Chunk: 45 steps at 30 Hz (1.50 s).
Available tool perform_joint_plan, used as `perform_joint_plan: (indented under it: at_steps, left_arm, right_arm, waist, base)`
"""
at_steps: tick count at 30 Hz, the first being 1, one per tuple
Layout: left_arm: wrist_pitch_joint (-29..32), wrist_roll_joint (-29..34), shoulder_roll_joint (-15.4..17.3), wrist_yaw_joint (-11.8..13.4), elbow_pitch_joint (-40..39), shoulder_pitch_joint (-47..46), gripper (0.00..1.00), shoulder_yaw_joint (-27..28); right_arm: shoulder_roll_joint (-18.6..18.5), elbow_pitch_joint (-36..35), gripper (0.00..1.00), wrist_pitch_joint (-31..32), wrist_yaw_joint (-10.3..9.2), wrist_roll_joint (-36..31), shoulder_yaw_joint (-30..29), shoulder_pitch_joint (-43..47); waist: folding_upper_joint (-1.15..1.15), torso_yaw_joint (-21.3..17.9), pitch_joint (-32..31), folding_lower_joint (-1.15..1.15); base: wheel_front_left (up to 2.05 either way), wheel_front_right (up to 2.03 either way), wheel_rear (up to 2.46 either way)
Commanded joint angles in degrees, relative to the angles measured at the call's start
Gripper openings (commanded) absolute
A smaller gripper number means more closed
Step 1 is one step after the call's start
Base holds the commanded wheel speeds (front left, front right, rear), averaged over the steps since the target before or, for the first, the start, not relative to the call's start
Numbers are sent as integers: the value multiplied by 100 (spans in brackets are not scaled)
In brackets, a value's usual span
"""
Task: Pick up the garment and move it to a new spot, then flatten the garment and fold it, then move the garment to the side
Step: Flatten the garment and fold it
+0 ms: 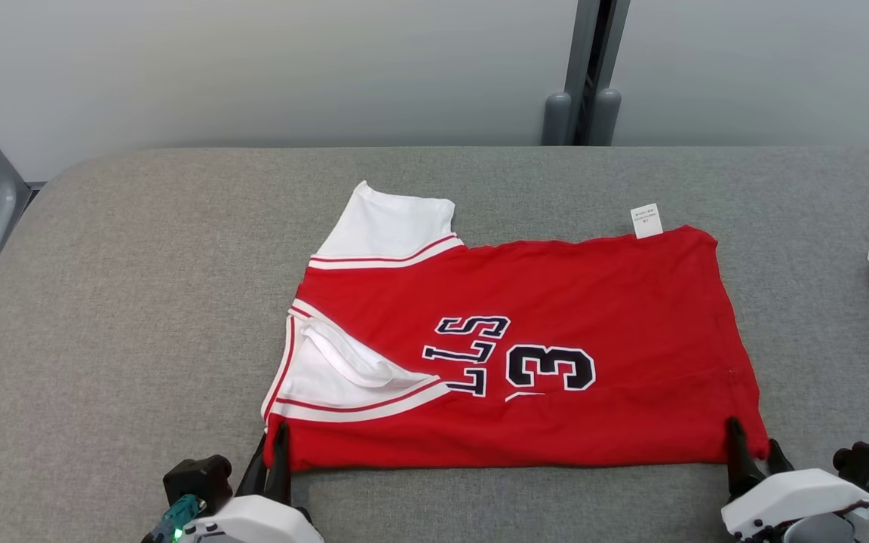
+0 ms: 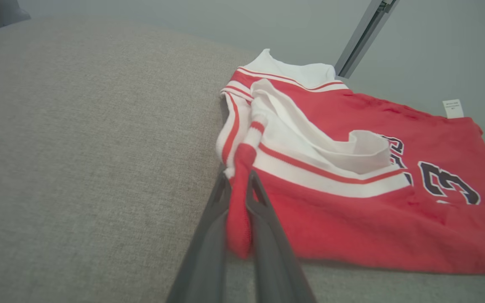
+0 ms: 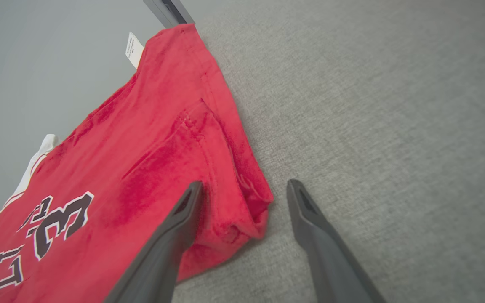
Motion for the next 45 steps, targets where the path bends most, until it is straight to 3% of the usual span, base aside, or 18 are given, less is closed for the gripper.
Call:
perform_joint_plan:
  at_steps: [1,2,3,4,5,6,19,29,44,45]
  left_arm:
    - [-8,16,36,23,-21,-15,0,-3]
    - [-8,13,35,20,-23,-21,0,-14]
    - [-8,11,35,16,-22,-29,0,-23]
    - [-8,7,35,12,-17,-33,0,-30]
    - [-8,3,34,2,-5,-35,0,-38]
    - [-8,1,34,-10,17,-36,0,-54]
    - [124,40,313,-147,124,346,0,-236]
    - [495,-3,697,-93,-501,1046,0,-304]
    - [1090,-49,1105,207,-1822,2073,0,-373]
    - [1146,-41,1119,219,-1871,2105,31,-394]
  right_arm:
    - [-2,128,100,-10,-2,83,81,-57]
    - [0,165,89,-23,-2,100,135,-87]
    - [0,192,43,-32,-2,123,182,-113]
    - [1,212,14,-56,-2,161,229,-132]
    - [1,223,14,-76,-2,184,277,-151]
    - [-9,230,0,-106,-2,211,311,-173]
    - [-310,-105,0,-136,-2,639,665,184]
    - [-424,-706,0,557,-3,1057,653,921]
    - [-203,-1847,0,1470,-2,346,130,1748]
    - [-176,-1899,46,1479,-3,266,5,1790]
  waist:
    - [0,8,11,0]
    - [0,9,19,0]
    - [0,9,23,0]
    - [0,5,22,0]
    - [0,0,20,0]
    - [0,-8,17,0]
    - [0,-205,-325,0]
    - [0,-429,-520,0]
    - [0,-593,-596,0]
    - [0,-586,-601,0]
  base:
    - [0,0,0]
    - [0,0,0]
    - [0,0,0]
    - [0,0,0]
    - [0,0,0]
    - [0,0,0]
    - [0,0,0]
    - [0,0,0]
    - [0,0,0]
    - [0,0,0]
